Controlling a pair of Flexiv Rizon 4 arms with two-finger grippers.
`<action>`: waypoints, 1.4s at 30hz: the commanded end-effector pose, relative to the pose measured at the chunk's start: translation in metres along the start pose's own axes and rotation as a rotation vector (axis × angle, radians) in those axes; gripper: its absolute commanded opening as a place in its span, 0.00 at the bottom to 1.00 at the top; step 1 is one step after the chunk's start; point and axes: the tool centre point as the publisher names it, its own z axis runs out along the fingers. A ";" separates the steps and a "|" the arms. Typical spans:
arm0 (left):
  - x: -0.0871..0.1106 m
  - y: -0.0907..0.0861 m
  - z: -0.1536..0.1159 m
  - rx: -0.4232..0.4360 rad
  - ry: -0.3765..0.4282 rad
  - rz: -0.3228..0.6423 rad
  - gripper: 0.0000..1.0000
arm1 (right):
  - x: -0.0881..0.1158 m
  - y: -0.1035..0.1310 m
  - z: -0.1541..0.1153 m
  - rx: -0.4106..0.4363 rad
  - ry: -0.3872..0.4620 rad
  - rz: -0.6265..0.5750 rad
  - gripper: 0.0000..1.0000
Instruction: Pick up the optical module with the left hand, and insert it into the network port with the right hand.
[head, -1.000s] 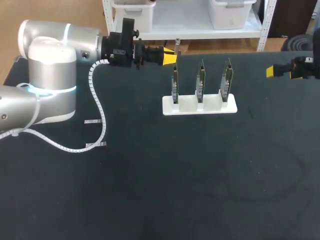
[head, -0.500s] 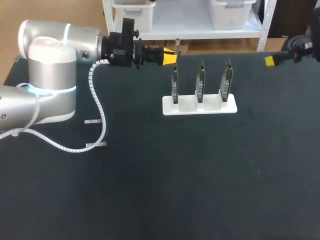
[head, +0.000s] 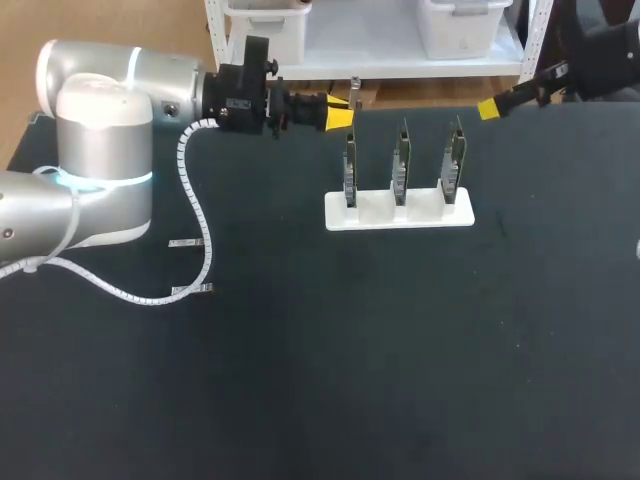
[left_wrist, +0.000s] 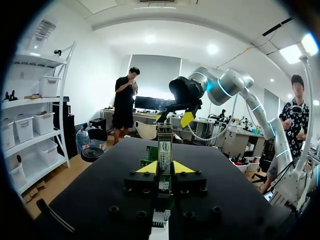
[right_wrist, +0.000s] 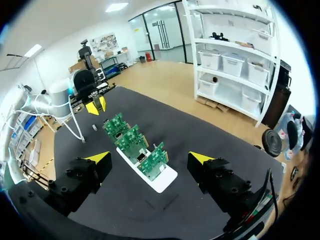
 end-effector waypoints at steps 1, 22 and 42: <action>0.000 0.000 0.000 0.000 0.001 0.000 0.00 | -0.001 -0.003 0.000 -0.141 -0.001 -0.001 1.00; 0.000 0.000 0.000 0.000 0.001 0.000 0.00 | -0.041 -0.003 0.026 -0.203 0.073 -0.210 1.00; 0.000 0.000 0.000 0.000 0.001 0.000 0.00 | -0.073 0.030 0.062 -0.436 0.054 -0.374 1.00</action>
